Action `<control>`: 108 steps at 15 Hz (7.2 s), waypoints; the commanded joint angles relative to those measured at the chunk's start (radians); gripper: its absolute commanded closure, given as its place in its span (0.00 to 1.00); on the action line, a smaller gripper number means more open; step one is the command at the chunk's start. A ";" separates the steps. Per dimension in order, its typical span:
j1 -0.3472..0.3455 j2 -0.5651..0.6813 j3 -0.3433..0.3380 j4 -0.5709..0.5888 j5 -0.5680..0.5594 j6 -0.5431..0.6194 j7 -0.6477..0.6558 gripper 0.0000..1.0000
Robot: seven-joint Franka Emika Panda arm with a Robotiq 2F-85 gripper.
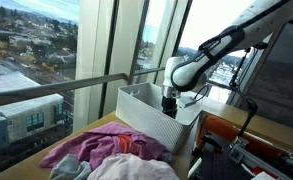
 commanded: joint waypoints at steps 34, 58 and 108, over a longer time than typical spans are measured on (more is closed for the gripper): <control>0.351 -0.278 0.186 0.059 -0.202 -0.215 0.133 0.95; 0.259 -0.321 0.172 0.032 -0.154 -0.122 -0.054 0.00; 0.053 -0.208 -0.011 0.233 -0.182 -0.177 -0.094 0.37</control>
